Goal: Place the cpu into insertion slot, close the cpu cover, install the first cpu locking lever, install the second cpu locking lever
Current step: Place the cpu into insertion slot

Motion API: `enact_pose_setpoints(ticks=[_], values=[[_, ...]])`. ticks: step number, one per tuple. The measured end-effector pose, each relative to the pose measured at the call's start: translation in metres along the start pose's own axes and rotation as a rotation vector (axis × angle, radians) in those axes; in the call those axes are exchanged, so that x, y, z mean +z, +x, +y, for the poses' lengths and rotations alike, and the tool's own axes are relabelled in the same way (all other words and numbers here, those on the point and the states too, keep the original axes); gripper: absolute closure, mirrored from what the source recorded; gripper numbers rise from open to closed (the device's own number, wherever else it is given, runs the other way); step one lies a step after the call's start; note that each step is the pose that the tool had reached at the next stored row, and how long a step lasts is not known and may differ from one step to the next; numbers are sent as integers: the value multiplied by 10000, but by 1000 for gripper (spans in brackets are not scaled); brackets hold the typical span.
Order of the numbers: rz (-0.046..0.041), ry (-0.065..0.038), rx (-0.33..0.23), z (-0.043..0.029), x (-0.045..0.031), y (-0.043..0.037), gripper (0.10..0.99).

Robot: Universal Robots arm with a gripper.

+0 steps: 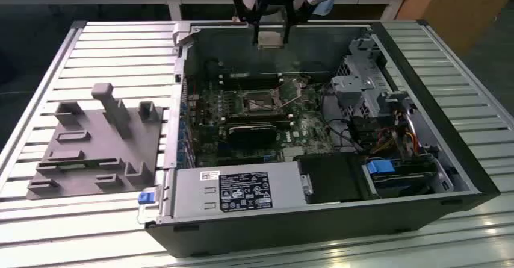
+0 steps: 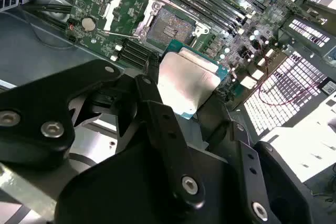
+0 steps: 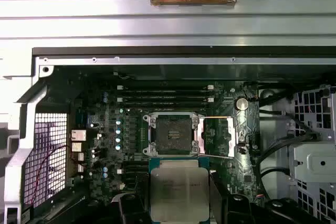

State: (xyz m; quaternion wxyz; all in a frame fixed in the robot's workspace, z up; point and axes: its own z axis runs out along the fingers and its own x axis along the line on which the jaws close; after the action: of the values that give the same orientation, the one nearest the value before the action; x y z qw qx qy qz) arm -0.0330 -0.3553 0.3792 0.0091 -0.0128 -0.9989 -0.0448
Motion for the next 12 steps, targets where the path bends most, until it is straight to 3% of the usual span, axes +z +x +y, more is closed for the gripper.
enact_pose_setpoints(ticks=[12], values=[[-2,1,-1,-3,28,0,545]])
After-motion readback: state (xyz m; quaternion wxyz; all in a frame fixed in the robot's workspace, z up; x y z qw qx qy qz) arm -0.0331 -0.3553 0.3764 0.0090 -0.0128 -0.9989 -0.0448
